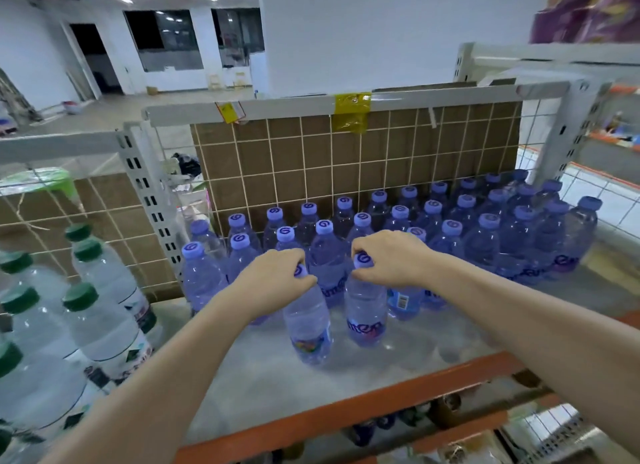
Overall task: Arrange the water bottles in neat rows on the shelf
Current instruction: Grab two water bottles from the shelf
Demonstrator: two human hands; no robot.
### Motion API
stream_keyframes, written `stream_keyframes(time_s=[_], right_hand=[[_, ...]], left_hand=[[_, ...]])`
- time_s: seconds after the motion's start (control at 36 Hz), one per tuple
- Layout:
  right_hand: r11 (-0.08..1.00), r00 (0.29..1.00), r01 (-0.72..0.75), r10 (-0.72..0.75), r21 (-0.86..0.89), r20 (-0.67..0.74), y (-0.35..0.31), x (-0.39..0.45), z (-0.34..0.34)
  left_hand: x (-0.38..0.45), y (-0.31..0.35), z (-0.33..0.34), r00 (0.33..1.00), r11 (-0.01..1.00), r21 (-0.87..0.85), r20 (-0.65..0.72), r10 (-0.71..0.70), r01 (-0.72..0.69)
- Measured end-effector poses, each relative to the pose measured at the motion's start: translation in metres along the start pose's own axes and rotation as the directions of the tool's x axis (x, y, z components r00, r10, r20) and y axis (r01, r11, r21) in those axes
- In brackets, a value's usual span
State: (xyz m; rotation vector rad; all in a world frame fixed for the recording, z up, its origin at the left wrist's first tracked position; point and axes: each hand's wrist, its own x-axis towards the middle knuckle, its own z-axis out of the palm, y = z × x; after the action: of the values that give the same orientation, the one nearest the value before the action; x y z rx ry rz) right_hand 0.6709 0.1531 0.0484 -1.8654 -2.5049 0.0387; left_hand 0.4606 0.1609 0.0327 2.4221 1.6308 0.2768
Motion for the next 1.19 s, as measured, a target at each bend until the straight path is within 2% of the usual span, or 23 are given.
stream_keyframes(time_s=[0.14,0.31,0.44,0.61,0.78,0.92,1.0,1.08,1.14,1.19], right_hand=[[0.999,0.999,-0.035,0.035,0.000,0.015,0.021,0.011,-0.002],[0.995,0.998,-0.055,0.055,0.079,0.006,0.037,0.023,0.002],[0.994,0.999,-0.036,0.033,0.099,0.038,0.043,0.031,0.003],[0.997,0.996,-0.010,0.003,0.073,0.094,0.041,0.035,-0.001],[0.997,0.990,-0.006,-0.005,0.077,0.143,0.037,0.040,0.004],[0.999,0.989,-0.014,0.010,0.029,0.149,0.033,0.036,0.000],[0.998,0.996,-0.017,0.022,-0.061,0.092,0.032,0.033,-0.005],[0.991,0.997,-0.021,0.012,-0.132,-0.070,0.030,0.032,-0.009],[0.992,0.986,-0.014,-0.007,-0.125,-0.166,0.027,0.033,-0.013],[0.998,0.979,0.017,-0.030,-0.067,-0.203,0.021,0.036,-0.018]], left_hand=[[0.027,0.019,0.010,1.000,1.000,-0.006,0.010,0.016,-0.016],[0.051,0.031,0.018,1.000,0.999,-0.034,0.024,0.003,-0.002],[0.061,0.036,0.024,1.000,1.000,0.013,-0.017,0.021,-0.021],[0.061,0.036,0.023,0.998,0.996,0.065,0.010,0.065,-0.066],[0.058,0.033,0.025,0.998,0.999,0.031,0.060,0.029,-0.031],[0.051,0.036,0.023,0.997,0.998,-0.034,0.065,-0.048,0.050],[0.045,0.038,0.019,0.995,0.995,-0.055,0.072,-0.075,0.079],[0.039,0.038,0.012,0.995,0.995,-0.049,0.062,-0.081,0.084],[0.035,0.036,0.007,0.996,0.995,-0.027,0.027,-0.090,0.091],[0.031,0.034,0.002,0.996,0.996,0.006,-0.019,-0.091,0.091]])
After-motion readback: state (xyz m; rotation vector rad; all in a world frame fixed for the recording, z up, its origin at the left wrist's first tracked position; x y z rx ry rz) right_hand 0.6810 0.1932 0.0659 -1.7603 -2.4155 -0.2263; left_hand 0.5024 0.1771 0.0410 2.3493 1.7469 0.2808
